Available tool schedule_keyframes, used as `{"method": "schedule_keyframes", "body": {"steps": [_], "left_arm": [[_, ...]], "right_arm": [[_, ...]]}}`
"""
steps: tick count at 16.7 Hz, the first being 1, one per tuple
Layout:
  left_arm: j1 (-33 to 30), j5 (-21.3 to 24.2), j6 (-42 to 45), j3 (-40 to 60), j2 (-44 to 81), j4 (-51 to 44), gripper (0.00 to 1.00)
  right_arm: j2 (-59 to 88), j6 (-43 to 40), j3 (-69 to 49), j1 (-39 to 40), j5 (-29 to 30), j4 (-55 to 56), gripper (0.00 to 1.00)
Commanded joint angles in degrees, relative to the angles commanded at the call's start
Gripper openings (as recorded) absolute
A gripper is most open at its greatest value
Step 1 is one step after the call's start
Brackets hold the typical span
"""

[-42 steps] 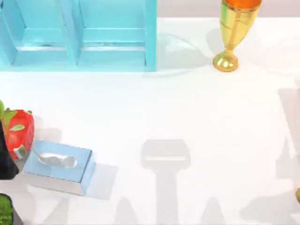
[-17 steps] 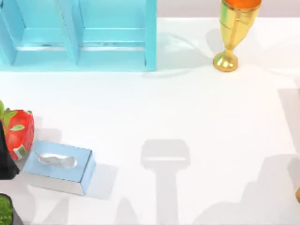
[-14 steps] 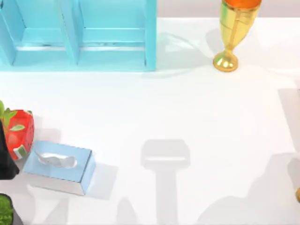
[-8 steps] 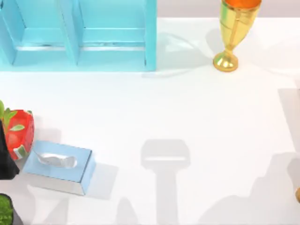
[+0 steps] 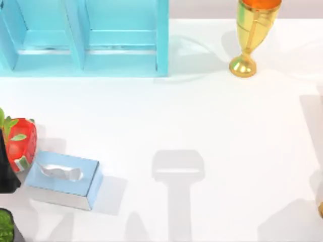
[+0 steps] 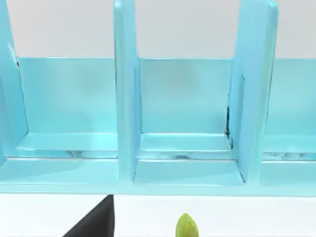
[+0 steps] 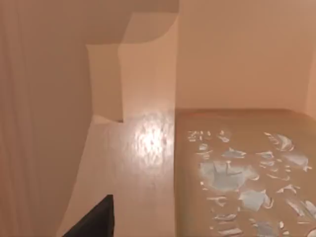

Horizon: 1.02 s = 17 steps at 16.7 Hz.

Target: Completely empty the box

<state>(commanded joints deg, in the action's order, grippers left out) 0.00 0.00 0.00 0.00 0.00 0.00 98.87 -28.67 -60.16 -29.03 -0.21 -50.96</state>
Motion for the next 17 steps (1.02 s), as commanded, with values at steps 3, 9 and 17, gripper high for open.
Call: {"method": "schedule_keyframes", "body": {"steps": [3, 9, 17], "left_arm": [[0.00, 0.00, 0.00, 0.00, 0.00, 0.00, 1.00], [0.00, 0.00, 0.00, 0.00, 0.00, 0.00, 1.00], [0.00, 0.00, 0.00, 0.00, 0.00, 0.00, 1.00]], "right_arm": [[0.87, 0.01, 2.21, 0.01, 0.00, 2.71, 1.00], [0.87, 0.01, 2.21, 0.01, 0.00, 2.71, 0.77], [0.87, 0.01, 2.21, 0.01, 0.00, 2.71, 0.17]]}}
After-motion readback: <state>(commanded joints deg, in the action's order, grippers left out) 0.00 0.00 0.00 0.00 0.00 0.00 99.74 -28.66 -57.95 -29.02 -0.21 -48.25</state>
